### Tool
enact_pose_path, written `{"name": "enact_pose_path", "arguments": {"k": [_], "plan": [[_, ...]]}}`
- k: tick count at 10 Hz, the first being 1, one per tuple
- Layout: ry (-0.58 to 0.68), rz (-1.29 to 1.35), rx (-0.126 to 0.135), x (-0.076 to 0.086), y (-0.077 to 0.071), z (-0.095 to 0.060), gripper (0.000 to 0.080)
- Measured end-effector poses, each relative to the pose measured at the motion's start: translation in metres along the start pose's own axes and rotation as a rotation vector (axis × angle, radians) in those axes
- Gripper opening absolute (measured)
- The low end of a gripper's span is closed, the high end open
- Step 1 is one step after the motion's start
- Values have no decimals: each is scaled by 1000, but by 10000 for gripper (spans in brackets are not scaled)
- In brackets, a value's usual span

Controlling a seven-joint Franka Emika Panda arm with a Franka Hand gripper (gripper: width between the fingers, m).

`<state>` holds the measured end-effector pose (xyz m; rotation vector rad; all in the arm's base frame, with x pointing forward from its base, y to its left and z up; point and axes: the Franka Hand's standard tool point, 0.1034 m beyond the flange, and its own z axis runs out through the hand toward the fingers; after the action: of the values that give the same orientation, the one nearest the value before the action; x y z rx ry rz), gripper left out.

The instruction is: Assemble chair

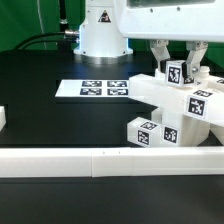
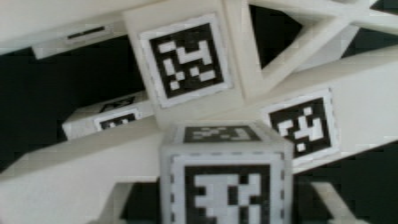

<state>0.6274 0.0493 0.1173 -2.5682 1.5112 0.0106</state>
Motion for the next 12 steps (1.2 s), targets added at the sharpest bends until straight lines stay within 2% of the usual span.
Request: {"name": "enact_pose_path", "arguments": {"k": [4, 6, 7, 8, 9, 10, 12], "plan": [[-6, 329, 8, 4, 2, 0, 285], [-5, 386, 7, 3, 2, 1, 285], [-4, 359, 5, 4, 2, 1, 381], [-4, 286, 2, 3, 1, 0, 560], [-6, 235, 1, 3, 0, -1, 560], [-6, 176, 1, 3, 1, 0, 637], [-6, 60, 0, 3, 1, 0, 647]]}}
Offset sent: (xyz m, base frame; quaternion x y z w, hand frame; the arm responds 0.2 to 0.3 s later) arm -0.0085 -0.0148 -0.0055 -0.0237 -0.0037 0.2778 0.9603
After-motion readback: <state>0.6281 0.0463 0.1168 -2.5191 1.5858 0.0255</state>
